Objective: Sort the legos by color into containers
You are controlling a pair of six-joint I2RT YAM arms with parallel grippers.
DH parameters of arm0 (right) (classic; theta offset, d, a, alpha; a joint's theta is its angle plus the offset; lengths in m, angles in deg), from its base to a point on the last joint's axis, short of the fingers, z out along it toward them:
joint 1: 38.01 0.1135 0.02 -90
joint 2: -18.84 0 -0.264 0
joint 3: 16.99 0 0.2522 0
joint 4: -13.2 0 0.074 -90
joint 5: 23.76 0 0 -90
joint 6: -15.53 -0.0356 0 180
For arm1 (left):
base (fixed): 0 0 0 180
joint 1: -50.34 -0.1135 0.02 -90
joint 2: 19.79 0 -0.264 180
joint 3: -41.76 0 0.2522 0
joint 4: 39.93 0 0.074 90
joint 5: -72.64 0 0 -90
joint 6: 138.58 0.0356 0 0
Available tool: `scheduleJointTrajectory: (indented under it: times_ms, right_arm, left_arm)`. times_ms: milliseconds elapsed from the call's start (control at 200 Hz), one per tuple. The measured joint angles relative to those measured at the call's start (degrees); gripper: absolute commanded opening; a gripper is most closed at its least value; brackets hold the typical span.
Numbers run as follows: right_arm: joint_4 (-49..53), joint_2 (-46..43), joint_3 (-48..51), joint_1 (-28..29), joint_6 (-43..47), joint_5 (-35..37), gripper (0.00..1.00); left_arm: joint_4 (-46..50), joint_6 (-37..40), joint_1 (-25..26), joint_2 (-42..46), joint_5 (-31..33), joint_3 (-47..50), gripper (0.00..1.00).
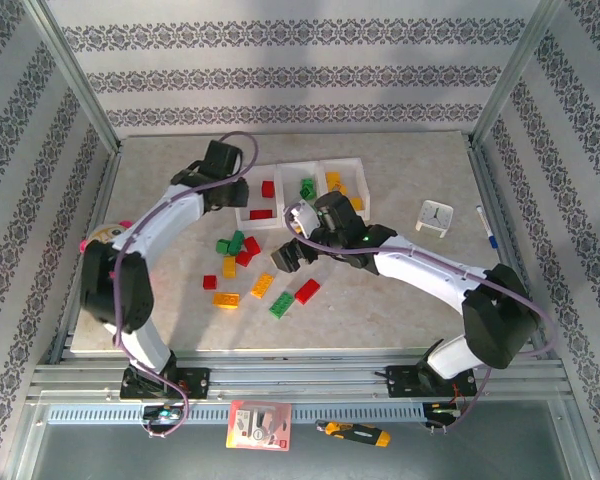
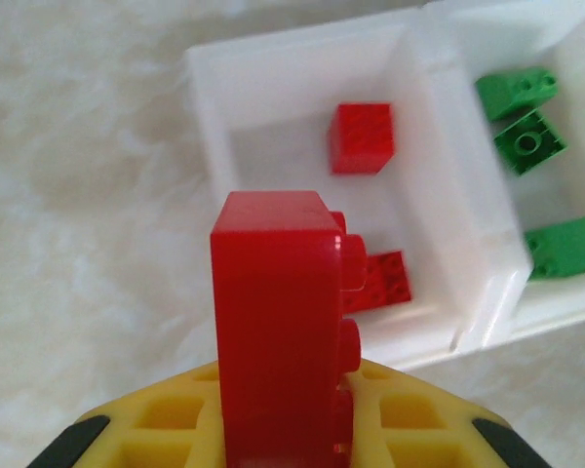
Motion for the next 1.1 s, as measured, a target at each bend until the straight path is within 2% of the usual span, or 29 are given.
scheduleJointTrajectory:
  times_ms: [160,265,445,645,904,1099]
  right_arm:
    - [-0.4,-1.9,1.3,-0.7,-0.7,2.6,0.98]
    - [-0.7,-2.8,2.1,-1.1,-1.4,3.6,0.98]
    - [-0.7,-2.9,2.5,-1.5,-1.6,4.2,0.98]
    - [2.9,-1.4,0.5,-0.2,2.2,4.8,0.98]
    - [9.1,6.8,-6.2,7.2,9.3,8.5,0.98]
    - [12.6,13.0,-10.1,11.0,11.7,11.1,0.98]
  left_arm:
    - [0.2,0.0,1.6,-9.5,-0.1,-7.6,0.26]
    - [0.9,0.0,1.7,-14.0,-0.3,-10.7,0.33]
    - [1.3,0.7,1.7,-15.9,-1.7,-11.5,0.72]
    - [1.0,0.6,1.7,-12.4,-1.8,-9.5,1.0]
    - [-1.5,-1.6,0.9,5.2,-1.0,2.9,0.99]
    - [-2.6,-4.6,-4.5,16.4,0.6,14.2,0.99]
